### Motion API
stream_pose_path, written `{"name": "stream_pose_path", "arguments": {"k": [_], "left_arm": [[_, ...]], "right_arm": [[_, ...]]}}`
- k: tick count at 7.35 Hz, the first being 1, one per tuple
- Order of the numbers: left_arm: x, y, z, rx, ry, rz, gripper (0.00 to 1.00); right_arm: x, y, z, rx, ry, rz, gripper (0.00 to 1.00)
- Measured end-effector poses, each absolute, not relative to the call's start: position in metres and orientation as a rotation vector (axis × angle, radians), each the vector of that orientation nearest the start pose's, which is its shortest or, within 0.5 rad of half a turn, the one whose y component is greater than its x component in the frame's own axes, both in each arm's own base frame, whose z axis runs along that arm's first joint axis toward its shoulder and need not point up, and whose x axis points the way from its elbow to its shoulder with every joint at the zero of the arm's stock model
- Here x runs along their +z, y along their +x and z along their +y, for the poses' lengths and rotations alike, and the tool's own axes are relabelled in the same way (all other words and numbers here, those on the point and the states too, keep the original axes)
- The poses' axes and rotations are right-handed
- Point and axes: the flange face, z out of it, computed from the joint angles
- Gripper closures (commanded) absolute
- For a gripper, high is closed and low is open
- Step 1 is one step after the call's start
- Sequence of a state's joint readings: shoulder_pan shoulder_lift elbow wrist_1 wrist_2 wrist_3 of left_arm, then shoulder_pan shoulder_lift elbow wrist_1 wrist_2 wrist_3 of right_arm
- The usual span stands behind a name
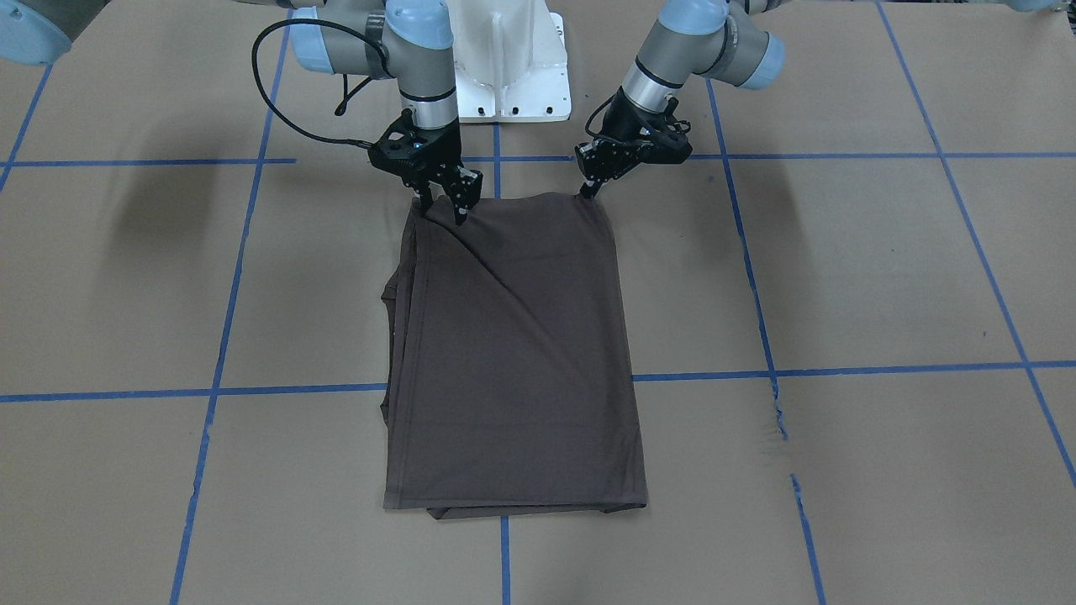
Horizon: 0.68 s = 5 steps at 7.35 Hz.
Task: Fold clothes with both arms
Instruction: 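Grasp the near edge of the folded shirt with both grippers, then lift the near edge with both grippers and fold it toward the far edge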
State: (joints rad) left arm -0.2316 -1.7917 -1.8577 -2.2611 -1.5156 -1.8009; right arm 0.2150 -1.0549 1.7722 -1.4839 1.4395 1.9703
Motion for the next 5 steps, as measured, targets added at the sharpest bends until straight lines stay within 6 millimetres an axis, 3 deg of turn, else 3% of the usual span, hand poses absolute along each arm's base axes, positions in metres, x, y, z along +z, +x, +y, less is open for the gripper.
{"name": "stream_pose_path", "arguments": {"k": [1,5], "left_arm": [[0.33,0.518,-0.265,-0.438,0.05,1.209,1.0],[0.329,0.518,-0.265,-0.438,0.051,1.211,1.0]], "right_arm": [[0.27,-0.6,-0.281,0.649,0.048,-0.829,1.0],[0.257,-0.598,-0.286,0.71,0.036,-0.86,1.0]]}}
